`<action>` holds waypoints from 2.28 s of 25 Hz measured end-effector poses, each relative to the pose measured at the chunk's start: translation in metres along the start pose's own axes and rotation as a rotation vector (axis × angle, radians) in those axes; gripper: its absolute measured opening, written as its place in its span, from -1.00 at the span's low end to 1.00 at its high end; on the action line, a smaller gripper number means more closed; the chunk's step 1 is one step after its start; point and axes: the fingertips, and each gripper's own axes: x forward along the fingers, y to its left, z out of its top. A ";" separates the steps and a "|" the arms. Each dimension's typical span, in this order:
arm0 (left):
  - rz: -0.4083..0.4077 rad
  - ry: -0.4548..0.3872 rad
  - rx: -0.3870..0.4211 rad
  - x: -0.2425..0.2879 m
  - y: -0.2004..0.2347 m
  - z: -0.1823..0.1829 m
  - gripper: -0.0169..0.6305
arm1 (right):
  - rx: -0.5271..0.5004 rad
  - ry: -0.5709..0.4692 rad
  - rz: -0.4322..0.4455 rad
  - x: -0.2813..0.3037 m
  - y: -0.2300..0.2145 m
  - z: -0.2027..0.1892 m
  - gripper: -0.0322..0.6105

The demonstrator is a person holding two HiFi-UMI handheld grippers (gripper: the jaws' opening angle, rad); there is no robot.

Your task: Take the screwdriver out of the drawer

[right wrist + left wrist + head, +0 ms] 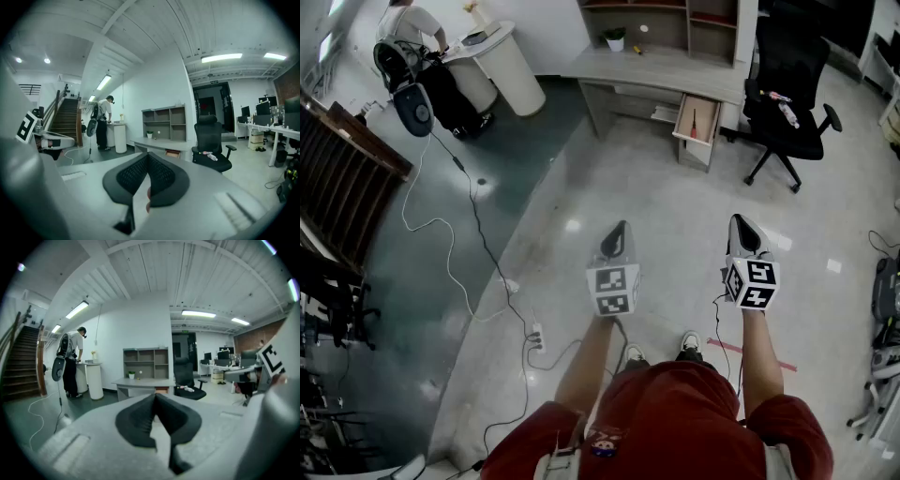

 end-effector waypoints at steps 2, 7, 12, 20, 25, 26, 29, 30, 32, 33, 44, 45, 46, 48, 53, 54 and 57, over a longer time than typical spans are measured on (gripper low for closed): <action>-0.004 0.024 -0.005 0.013 -0.020 -0.004 -0.94 | -0.006 0.016 -0.008 0.001 -0.023 -0.004 -0.90; 0.002 0.062 0.001 0.038 -0.064 -0.009 -0.95 | 0.027 0.036 -0.013 0.005 -0.075 -0.014 -0.90; -0.001 0.068 -0.001 0.053 -0.101 -0.003 -0.95 | 0.051 0.031 0.022 0.006 -0.106 -0.016 -0.90; 0.016 0.080 0.013 0.064 -0.145 0.002 -0.95 | 0.091 0.031 0.047 0.005 -0.145 -0.022 -0.42; 0.030 0.091 0.016 0.063 -0.152 0.002 -0.94 | 0.108 0.046 0.055 0.005 -0.151 -0.025 -0.31; 0.032 0.094 0.013 0.062 -0.152 0.001 -0.94 | 0.110 0.053 0.062 0.005 -0.149 -0.026 -0.31; 0.033 0.097 0.004 0.064 -0.154 -0.001 -0.95 | 0.107 0.071 0.071 0.008 -0.147 -0.031 -0.31; 0.033 0.098 0.003 0.066 -0.153 -0.003 -0.95 | 0.107 0.074 0.072 0.009 -0.148 -0.034 -0.31; 0.034 0.102 0.000 0.069 -0.151 -0.010 -0.95 | 0.107 0.078 0.073 0.013 -0.147 -0.038 -0.31; 0.034 0.104 -0.003 0.071 -0.149 -0.013 -0.94 | 0.107 0.080 0.073 0.015 -0.146 -0.039 -0.31; 0.004 0.100 -0.028 0.119 -0.115 -0.020 -0.95 | 0.093 0.101 0.053 0.066 -0.136 -0.042 -0.31; 0.000 0.099 -0.032 0.126 -0.110 -0.018 -0.94 | 0.090 0.102 0.049 0.075 -0.136 -0.040 -0.31; -0.004 0.097 -0.037 0.134 -0.104 -0.016 -0.94 | 0.089 0.104 0.045 0.084 -0.136 -0.038 -0.31; -0.015 0.094 -0.042 0.151 -0.092 -0.012 -0.95 | 0.090 0.103 0.034 0.103 -0.135 -0.033 -0.31; -0.038 0.089 -0.043 0.199 -0.051 0.001 -0.95 | 0.082 0.104 0.013 0.160 -0.125 -0.015 -0.31; -0.040 0.088 -0.042 0.208 -0.042 0.005 -0.94 | 0.079 0.106 0.011 0.173 -0.122 -0.011 -0.31; -0.044 0.093 -0.039 0.233 -0.015 0.013 -0.95 | 0.088 0.116 0.011 0.209 -0.113 -0.001 -0.31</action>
